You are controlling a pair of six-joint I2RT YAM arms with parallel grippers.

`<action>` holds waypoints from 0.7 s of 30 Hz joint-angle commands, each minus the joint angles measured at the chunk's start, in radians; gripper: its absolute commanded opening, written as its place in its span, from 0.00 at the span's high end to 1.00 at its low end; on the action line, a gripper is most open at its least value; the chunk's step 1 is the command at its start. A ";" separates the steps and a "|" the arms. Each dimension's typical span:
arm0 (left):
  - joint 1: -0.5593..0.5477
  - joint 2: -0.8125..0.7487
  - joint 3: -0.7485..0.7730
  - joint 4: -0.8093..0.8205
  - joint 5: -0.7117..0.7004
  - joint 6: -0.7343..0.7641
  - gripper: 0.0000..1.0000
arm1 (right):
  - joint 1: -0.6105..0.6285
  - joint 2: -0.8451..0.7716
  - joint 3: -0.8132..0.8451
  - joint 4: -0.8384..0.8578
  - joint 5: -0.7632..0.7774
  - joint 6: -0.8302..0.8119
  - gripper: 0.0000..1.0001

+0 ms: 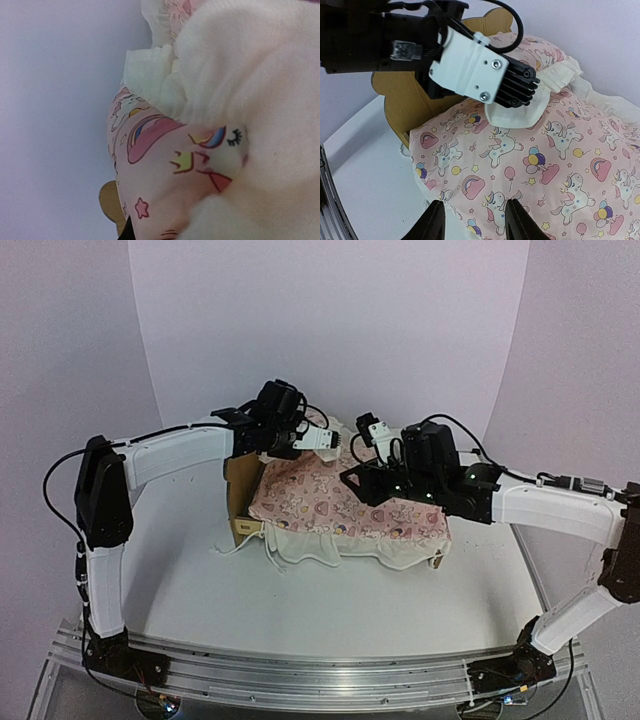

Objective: Set up the pet bed

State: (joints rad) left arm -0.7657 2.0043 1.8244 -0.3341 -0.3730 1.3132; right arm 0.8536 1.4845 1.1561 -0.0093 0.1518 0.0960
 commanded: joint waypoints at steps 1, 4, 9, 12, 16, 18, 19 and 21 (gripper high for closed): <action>0.030 0.069 0.101 -0.170 -0.074 -0.148 1.00 | 0.001 -0.063 -0.022 0.028 -0.003 0.019 0.58; 0.049 0.071 0.072 -0.137 -0.072 -0.137 1.00 | 0.001 -0.086 -0.051 0.041 0.003 0.032 0.58; 0.059 0.018 -0.061 -0.057 -0.022 -0.070 1.00 | 0.002 -0.115 -0.087 0.056 0.018 0.043 0.58; 0.063 -0.008 -0.102 -0.054 0.005 -0.050 0.95 | 0.002 -0.126 -0.096 0.061 0.022 0.045 0.58; 0.064 -0.027 -0.083 -0.130 0.013 -0.061 0.57 | 0.001 -0.139 -0.105 0.062 0.027 0.048 0.56; 0.064 -0.048 -0.070 -0.175 0.027 -0.067 0.46 | 0.002 -0.146 -0.111 0.064 0.030 0.052 0.56; 0.063 -0.059 -0.065 -0.193 0.035 -0.067 0.41 | 0.002 -0.148 -0.113 0.065 0.031 0.053 0.55; 0.062 -0.085 -0.060 -0.245 0.049 -0.058 0.34 | 0.001 -0.151 -0.117 0.066 0.030 0.056 0.55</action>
State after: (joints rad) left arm -0.7055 2.0427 1.7214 -0.4856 -0.3598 1.2556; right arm 0.8536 1.3733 1.0467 0.0114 0.1637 0.1362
